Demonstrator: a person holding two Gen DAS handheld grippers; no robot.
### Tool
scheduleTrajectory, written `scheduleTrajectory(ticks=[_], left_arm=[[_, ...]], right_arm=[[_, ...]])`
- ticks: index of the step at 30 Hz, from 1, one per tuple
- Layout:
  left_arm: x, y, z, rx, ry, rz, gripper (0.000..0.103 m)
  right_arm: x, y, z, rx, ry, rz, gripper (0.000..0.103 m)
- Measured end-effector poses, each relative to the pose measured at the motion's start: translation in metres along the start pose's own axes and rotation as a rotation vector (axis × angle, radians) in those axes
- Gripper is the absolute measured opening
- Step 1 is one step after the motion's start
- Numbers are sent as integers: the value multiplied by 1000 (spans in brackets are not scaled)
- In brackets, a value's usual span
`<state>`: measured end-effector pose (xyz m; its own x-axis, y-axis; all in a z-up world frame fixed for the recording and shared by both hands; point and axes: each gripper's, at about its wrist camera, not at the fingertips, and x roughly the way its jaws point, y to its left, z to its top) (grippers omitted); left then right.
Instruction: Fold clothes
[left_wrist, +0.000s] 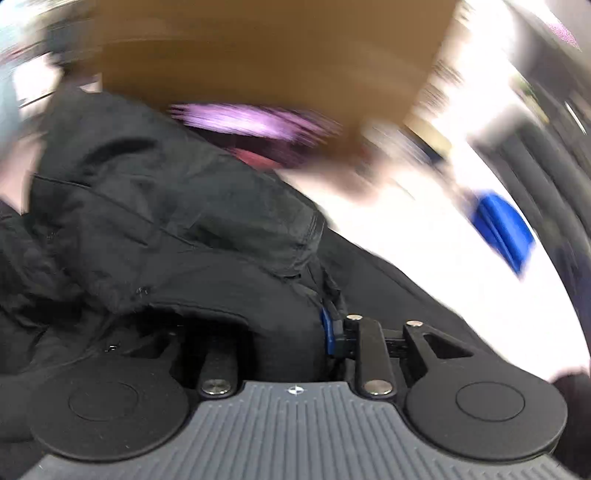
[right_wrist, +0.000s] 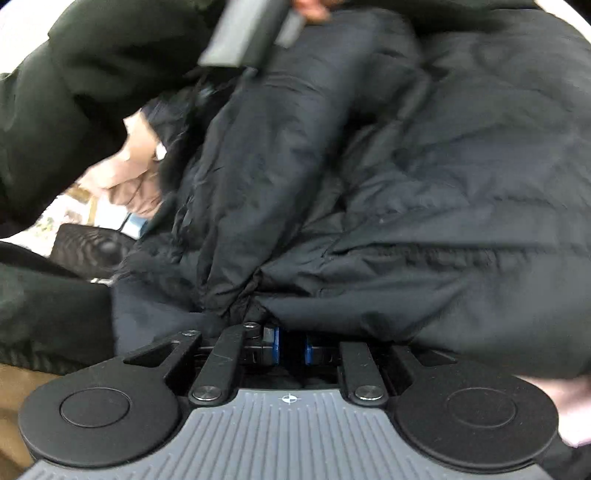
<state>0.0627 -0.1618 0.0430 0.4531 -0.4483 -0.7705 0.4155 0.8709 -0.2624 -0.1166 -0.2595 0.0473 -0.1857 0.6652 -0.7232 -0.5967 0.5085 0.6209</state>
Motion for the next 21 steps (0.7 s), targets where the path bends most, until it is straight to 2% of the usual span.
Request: scheduleTrajectory(ticks=[1,3,5,6,8,9,10,12,14,15,16,19,21], left_arm=[[6,-26,-8,80,34,-85,20],[9,-47,-20,139,64,-179,20],[9,-64,-34,178,103,-308,21],[9,-69,-41,187,126,-381,21],[-4,-67,-46,202,119,-388,22],[-11,-66,-49,209,115,-391,28],[-21,-64,-47,204,90,-383,34],[-58,-48,-42,149,-33,-334,65],[-95,-26,-36,83,-156,-278,81],[-114,-12,-34,44,-216,-247,82],[-133,1,-31,5,-277,-215,82],[-164,55,-18,-127,-386,-16,87],[-156,92,-9,-207,-366,134,87]], right_arm=[[-6,3,-4,-8,0,-1,13],[-24,1,-7,5,-19,2,14],[-55,-4,-15,28,-56,-2,31],[-69,-6,-18,35,-76,-7,46],[-97,-8,-22,50,-134,-24,48],[-112,-9,-22,54,-180,-42,51],[-127,-10,-21,57,-230,-63,55],[-159,-14,-12,53,-376,-115,60],[-186,-21,1,45,-531,-169,68],[-197,-28,12,46,-613,-218,74],[-197,-32,19,45,-648,-247,79],[-200,-68,64,51,-704,-373,80],[-193,-87,98,64,-697,-390,80]])
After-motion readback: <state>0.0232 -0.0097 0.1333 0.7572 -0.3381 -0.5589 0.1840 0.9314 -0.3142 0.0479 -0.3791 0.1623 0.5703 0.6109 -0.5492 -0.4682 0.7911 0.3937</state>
